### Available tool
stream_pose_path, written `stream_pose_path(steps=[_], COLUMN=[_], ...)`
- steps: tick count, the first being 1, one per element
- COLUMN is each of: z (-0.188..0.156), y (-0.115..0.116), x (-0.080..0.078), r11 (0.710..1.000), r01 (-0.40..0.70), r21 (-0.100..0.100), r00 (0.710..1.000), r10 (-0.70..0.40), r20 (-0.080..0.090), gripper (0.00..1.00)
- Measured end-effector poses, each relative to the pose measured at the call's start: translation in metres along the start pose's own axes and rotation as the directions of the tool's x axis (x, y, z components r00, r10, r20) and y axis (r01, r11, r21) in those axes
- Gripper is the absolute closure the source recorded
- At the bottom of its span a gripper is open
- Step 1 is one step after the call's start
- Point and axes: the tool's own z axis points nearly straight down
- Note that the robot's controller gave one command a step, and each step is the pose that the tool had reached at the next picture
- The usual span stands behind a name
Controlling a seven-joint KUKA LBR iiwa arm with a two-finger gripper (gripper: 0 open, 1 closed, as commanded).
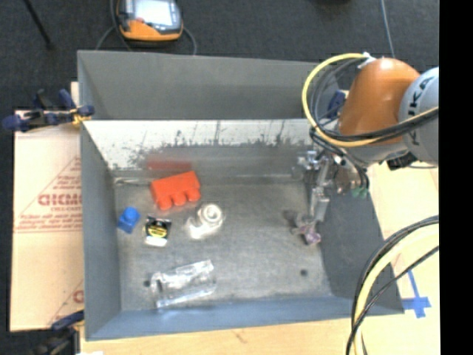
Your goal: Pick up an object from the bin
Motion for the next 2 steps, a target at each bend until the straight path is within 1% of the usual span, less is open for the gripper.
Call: stream_pose_path(steps=[1, 2], z=[0.0624, 0.0607], y=[-0.0419, -0.0422], x=[0.0631, 0.0616], r11=[0.904, 0.903], r01=[0.427, 0.43], r21=[-0.007, -0.002], r00=[0.904, 0.903], r10=[-0.427, -0.43], r20=[0.0, 0.001], gripper=[0.0, 1.0])
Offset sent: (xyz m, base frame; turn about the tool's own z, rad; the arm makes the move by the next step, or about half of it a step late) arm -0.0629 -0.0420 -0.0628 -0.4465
